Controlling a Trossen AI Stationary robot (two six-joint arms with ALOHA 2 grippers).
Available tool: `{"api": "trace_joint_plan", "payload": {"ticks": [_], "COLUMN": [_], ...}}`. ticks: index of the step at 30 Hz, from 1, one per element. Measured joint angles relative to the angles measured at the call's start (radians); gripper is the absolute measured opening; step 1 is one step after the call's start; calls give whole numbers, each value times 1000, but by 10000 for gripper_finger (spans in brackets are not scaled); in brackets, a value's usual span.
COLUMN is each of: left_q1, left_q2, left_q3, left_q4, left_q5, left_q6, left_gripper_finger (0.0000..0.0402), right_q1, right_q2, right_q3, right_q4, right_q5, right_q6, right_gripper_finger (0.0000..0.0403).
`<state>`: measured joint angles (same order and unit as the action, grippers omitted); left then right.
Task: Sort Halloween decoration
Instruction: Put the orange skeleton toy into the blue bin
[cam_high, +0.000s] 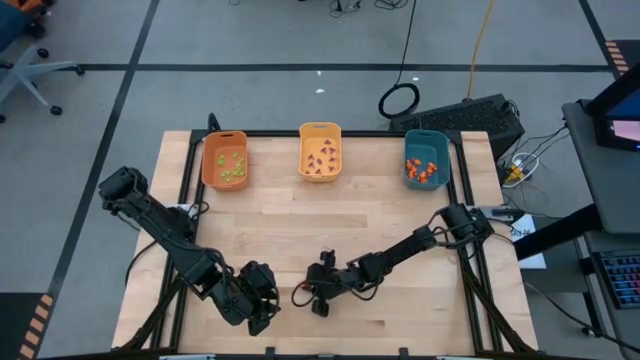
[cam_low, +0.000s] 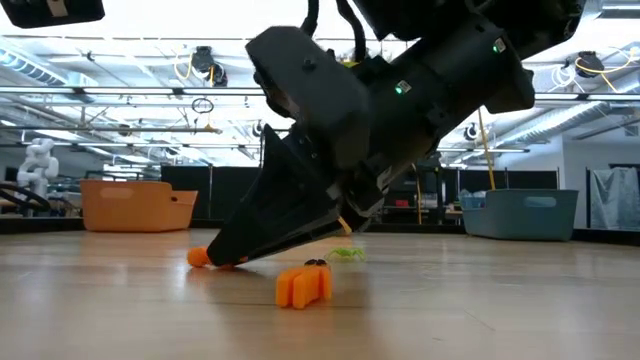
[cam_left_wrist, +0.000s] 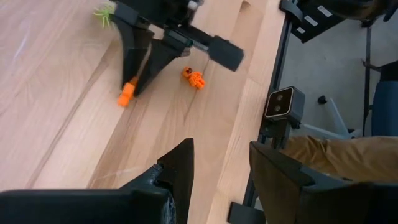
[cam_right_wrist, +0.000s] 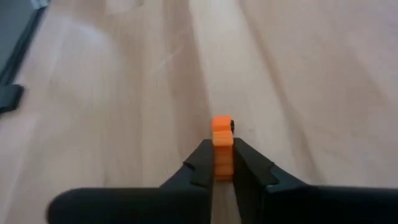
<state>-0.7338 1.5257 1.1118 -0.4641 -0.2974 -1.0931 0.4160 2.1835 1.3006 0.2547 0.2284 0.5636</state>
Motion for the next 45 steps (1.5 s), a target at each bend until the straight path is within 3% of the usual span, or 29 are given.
{"api": "trace_joint_plan", "payload": {"ticks": [3, 11, 22, 29, 40, 45], "left_q1": [0, 4, 52, 97, 182, 236], "left_q2": [0, 0, 0, 0, -1, -1], "left_q3": [0, 0, 0, 0, 0, 7], "left_q4": [-1, -3, 9, 24, 303, 436], "left_q5": [-2, -71, -79, -79, -95, -127], "left_q6": [0, 10, 9, 11, 68, 204], "left_gripper_finger": [154, 154, 154, 154, 154, 154], "right_q1": [2, -8, -17, -14, -44, -64], "right_q2": [-25, -180, -514, -725, -1024, -1138], "right_q3": [-2, -2, -1, 0, -1, 0], "right_q4": [-10, -100, -421, -538, -610, -628], "right_q5": [-31, -118, -130, -129, -118, -50], "right_q6": [0, -31, -45, -27, -138, -218], "right_gripper_finger": [8, 8, 7, 7, 7, 6]}}
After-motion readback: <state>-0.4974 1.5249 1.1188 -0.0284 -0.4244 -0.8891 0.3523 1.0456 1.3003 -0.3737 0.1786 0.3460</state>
